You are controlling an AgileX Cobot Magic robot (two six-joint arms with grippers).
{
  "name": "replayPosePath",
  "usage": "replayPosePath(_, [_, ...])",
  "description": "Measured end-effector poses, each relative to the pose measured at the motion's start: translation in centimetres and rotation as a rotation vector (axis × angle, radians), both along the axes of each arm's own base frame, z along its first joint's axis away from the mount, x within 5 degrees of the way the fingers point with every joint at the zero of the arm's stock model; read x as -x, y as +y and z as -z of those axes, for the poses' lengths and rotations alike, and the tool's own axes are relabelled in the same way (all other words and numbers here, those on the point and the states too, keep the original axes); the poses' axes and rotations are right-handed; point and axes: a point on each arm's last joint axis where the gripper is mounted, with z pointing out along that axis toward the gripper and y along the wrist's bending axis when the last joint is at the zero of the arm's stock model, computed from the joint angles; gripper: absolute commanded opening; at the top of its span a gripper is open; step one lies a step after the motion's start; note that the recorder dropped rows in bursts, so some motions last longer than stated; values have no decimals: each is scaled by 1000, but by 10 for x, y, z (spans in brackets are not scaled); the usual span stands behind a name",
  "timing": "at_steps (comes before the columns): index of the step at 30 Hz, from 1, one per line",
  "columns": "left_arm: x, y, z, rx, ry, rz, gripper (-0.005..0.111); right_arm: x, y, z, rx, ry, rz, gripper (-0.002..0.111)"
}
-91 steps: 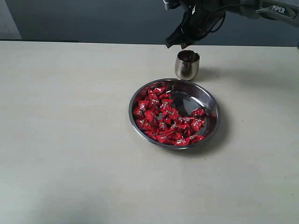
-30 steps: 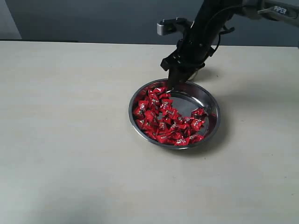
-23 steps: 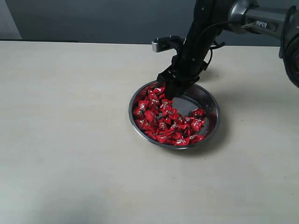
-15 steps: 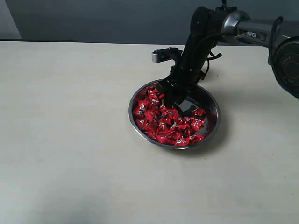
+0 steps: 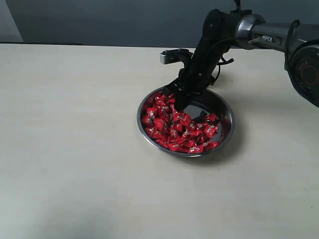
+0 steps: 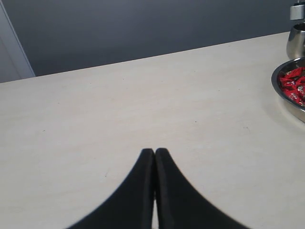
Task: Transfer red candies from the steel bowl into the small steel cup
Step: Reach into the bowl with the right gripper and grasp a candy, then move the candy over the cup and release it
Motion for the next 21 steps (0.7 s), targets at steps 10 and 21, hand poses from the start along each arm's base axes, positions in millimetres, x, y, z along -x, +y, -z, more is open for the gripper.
replayPosePath(10, [0,0,0,0,0,0,0,4,-5,-30,43,-36,-43,-1])
replayPosePath(21, [0,0,0,0,0,0,0,1,-14,-81,82,-229,-31,-1])
